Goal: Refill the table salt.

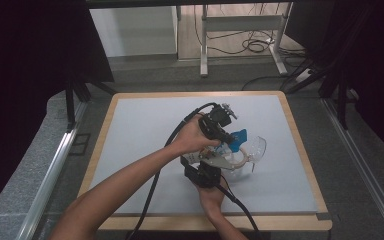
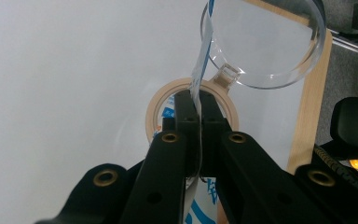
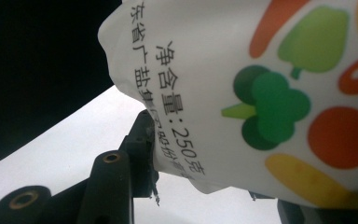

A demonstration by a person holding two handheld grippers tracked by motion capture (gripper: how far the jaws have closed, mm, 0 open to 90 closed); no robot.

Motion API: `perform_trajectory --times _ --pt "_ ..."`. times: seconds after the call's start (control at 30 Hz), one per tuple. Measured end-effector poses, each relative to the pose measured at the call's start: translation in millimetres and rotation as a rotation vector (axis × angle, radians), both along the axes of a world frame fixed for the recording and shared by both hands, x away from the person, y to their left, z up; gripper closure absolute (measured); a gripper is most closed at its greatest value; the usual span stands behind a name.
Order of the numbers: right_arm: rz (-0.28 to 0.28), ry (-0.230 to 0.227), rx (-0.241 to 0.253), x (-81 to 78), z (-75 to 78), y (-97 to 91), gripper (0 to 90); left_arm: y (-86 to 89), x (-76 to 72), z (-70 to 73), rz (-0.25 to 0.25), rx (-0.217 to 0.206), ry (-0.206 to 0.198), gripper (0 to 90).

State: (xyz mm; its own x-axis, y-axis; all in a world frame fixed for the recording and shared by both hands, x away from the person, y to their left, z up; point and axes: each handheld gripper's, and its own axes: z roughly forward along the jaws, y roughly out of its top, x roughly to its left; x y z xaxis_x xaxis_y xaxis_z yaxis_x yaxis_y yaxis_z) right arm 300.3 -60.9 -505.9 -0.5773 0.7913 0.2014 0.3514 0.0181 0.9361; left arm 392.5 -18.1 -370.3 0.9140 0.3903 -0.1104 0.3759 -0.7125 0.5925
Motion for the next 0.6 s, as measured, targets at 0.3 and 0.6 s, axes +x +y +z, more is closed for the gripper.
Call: perform_trajectory --times 0.3,0.6 --pt "0.003 0.002 0.031 -0.2 2.5 -0.8 54.3 -2.8 -0.1 1.4 -0.006 0.008 -0.004 90.0" --pt "0.005 0.001 0.037 0.1 3.4 -1.2 54.3 -3.3 -0.2 1.3 -0.008 0.009 0.001 90.0"
